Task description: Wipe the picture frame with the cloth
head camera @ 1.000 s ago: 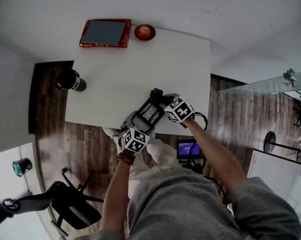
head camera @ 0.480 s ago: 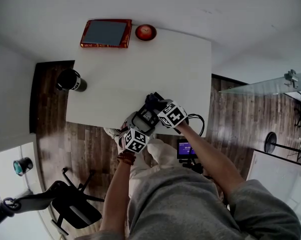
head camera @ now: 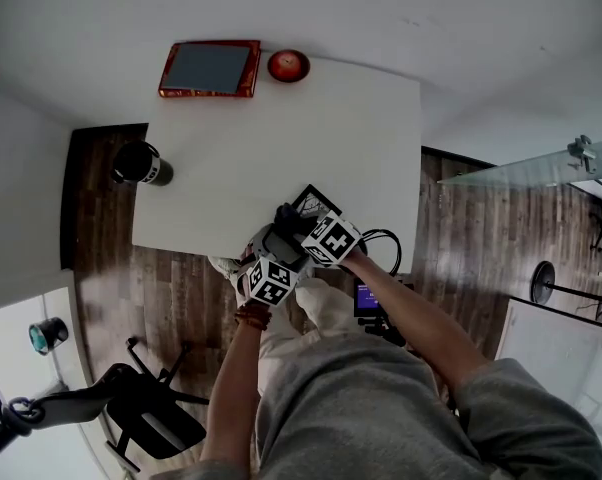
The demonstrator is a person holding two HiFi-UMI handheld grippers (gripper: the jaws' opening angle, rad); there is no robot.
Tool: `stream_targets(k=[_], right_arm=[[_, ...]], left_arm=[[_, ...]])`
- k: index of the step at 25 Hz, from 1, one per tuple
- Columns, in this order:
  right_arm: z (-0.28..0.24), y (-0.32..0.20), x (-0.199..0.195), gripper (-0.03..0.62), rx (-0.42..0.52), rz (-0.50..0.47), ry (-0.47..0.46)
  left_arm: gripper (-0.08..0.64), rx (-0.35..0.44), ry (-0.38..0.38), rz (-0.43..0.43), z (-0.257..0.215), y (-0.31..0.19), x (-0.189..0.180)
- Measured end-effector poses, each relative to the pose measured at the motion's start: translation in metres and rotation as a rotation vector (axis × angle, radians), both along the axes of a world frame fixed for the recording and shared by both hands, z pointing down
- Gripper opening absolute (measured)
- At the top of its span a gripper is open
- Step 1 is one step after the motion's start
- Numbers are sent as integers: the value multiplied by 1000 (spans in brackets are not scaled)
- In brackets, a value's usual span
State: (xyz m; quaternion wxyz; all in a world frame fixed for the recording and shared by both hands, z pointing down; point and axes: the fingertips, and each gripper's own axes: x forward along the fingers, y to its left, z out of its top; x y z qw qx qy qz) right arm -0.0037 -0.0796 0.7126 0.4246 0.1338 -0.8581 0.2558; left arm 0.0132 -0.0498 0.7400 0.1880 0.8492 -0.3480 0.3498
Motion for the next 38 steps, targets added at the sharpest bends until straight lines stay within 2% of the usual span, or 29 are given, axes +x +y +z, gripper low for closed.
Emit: stream_targets(k=[7, 10, 15, 19, 24, 30, 38], right_arm=[[0, 10, -7, 92, -28, -22, -13], [-13, 4, -3, 95, -13, -31, -40], [-47, -40, 24, 95, 74, 70, -98], [-46, -69, 67, 95, 157, 109, -22], [-20, -73, 108, 95, 196, 76, 114], [1, -63, 110, 95, 164, 103, 132], [0, -59, 106, 94, 212, 35, 181]], left_arm=[[503, -1, 1, -2, 0, 0, 0], [503, 0, 1, -3, -1, 0, 0], [505, 3, 2, -2, -1, 0, 0], [505, 2, 1, 0, -1, 1, 0], [505, 5, 2, 0, -1, -1, 0], [505, 4, 2, 0, 0, 0, 0], [505, 5, 1, -1, 0, 0, 0]])
